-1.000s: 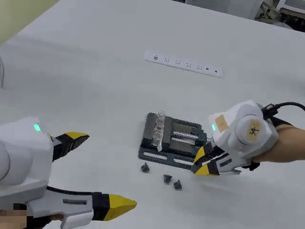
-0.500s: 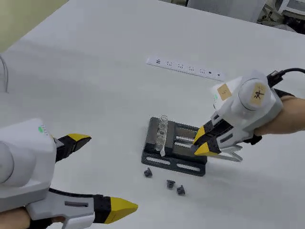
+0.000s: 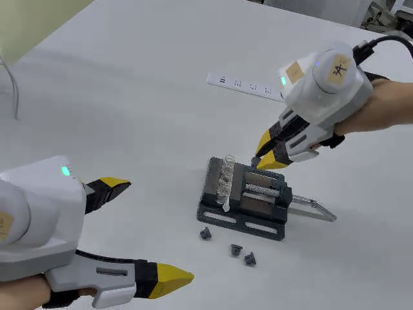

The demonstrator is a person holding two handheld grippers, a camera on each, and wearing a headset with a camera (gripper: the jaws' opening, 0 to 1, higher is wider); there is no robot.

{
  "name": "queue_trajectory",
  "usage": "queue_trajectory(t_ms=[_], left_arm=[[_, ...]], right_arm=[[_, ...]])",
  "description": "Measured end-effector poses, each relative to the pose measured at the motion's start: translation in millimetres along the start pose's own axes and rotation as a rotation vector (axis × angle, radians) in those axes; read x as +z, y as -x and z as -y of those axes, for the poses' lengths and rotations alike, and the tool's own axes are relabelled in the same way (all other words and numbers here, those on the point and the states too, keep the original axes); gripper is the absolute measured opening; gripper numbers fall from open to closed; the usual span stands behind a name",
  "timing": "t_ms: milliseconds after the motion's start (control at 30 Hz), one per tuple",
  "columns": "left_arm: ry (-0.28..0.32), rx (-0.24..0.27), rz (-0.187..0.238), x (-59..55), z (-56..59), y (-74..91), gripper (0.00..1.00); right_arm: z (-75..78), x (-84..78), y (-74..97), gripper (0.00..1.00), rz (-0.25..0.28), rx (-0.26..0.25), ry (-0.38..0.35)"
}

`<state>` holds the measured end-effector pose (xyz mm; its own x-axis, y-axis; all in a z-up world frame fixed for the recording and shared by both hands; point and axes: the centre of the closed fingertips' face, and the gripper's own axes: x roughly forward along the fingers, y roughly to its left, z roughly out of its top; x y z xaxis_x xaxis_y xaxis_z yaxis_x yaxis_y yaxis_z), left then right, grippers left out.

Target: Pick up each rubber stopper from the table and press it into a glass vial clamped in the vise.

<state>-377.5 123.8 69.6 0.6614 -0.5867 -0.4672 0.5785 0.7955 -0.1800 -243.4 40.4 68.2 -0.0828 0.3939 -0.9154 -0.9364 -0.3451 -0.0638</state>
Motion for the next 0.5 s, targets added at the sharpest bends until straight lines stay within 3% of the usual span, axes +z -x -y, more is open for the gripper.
queue_trajectory(t_ms=[200, 500], left_arm=[[0.011, 0.01, 0.009, 3.1, -1.4, -2.9, 0.97], [0.029, 0.011, 0.006, 1.0, -1.3, -6.0, 0.97]], right_arm=[[16.8, 6.7, -7.7, 0.06, -0.011, 0.005, 0.022], [28.2, 10.8, -23.6, 0.06, -0.024, 0.03, 0.039]])
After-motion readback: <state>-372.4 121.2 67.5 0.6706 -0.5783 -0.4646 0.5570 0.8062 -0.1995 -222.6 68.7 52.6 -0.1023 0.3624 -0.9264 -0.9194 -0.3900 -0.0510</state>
